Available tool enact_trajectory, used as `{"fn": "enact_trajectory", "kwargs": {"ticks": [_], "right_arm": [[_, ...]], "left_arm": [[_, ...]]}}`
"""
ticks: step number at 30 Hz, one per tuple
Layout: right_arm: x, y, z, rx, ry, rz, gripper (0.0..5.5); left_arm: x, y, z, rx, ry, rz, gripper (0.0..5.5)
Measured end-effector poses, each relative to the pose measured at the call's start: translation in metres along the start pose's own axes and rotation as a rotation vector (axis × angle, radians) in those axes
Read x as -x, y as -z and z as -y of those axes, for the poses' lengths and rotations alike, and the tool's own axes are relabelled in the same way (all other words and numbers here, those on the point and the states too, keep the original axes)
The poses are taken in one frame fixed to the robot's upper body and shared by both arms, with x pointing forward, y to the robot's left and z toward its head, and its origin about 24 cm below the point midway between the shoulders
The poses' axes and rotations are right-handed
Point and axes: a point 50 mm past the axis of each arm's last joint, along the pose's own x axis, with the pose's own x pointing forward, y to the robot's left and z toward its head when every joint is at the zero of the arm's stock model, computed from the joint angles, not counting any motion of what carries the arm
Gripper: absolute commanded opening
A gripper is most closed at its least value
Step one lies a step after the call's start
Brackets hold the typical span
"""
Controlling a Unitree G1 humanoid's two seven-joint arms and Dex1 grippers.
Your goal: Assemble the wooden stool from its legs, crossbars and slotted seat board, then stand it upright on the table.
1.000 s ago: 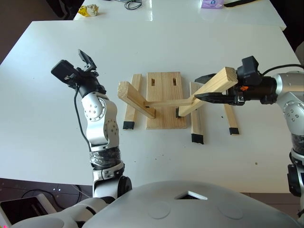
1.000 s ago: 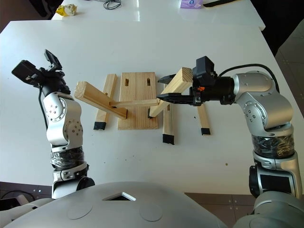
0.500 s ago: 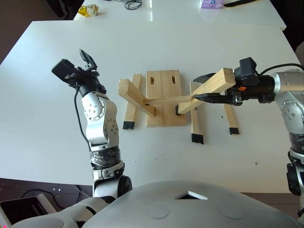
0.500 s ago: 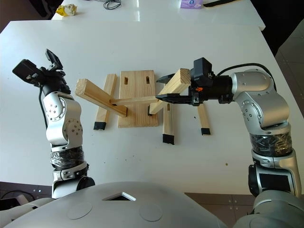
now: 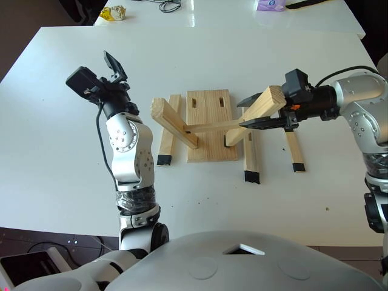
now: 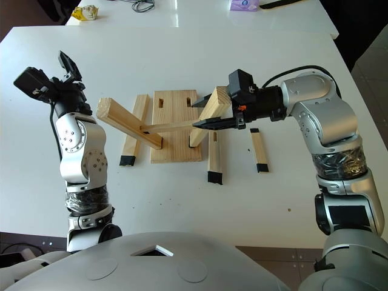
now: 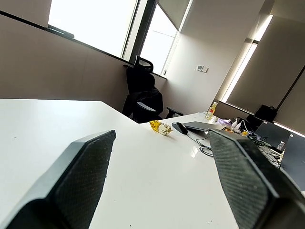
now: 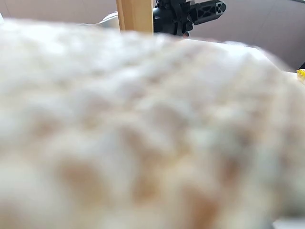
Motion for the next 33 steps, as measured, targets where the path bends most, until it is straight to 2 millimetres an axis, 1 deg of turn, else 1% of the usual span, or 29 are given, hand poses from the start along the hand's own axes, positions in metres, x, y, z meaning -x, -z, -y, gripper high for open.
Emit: {"fn": "enact_trajectory", "kwargs": {"ticks": [9,12,15,19,21,29,33], "right_arm": [[-0.003,0.003,-0.005,0.061,0.005,-0.002,2.04],[-0.004,0.002,-0.007,0.071,0.010,-0.013,2.04],[-0.006,-0.002,-0.004,0.055,0.012,-0.035,2.04],[-0.010,-0.009,0.002,0.016,0.042,-0.099,2.04],[-0.014,-0.013,0.004,-0.001,0.062,-0.118,2.04],[-0.017,-0.025,0.004,-0.013,0.061,-0.184,2.04],[-0.017,-0.029,0.004,-0.018,0.063,-0.202,2.04]], "left_arm": [[0.002,-0.004,0.006,0.013,0.023,0.015,3.57],[0.005,-0.007,0.019,0.022,0.077,0.015,3.57],[0.008,-0.007,0.031,0.025,0.131,0.011,3.57],[0.009,-0.006,0.035,0.009,0.146,0.011,3.57],[0.012,-0.006,0.043,0.002,0.175,0.015,3.57],[0.011,-0.002,0.042,-0.014,0.159,0.014,3.57],[0.010,0.004,0.041,-0.015,0.153,0.007,3.57]]}}
